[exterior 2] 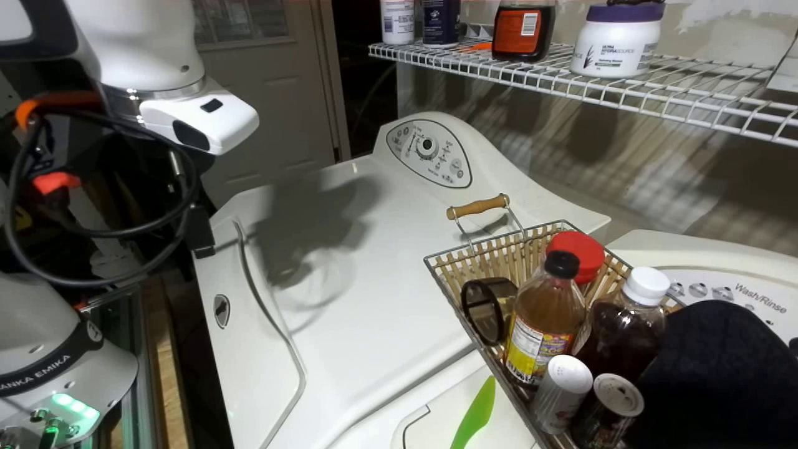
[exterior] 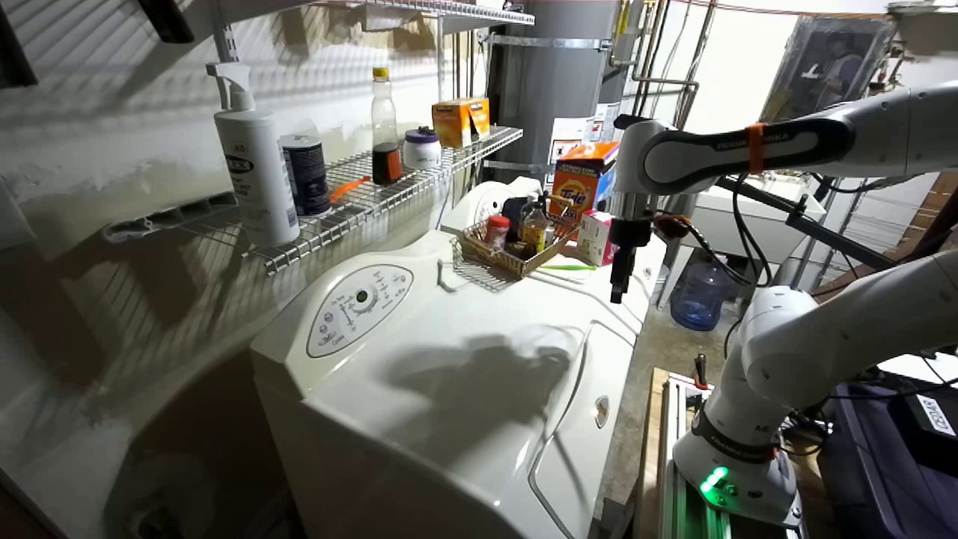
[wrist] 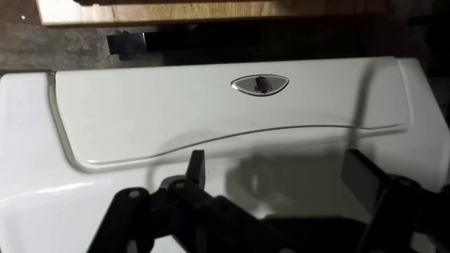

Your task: Press a button on the washing machine

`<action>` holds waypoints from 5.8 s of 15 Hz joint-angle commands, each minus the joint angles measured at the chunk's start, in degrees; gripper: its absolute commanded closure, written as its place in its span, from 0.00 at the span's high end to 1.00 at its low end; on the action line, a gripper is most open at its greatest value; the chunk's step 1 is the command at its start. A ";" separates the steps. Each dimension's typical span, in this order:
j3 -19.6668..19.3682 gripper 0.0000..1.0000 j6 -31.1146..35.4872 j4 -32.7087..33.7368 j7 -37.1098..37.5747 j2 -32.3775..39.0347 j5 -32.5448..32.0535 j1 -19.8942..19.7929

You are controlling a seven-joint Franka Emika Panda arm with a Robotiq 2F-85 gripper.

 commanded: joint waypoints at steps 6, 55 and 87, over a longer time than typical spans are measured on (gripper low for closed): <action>4.83 0.75 23.79 1.76 -4.33 6.89 5.95 9.97; 3.01 0.00 61.02 43.07 -26.62 66.16 39.45 18.82; -5.62 0.00 56.92 54.55 17.49 75.50 13.05 25.64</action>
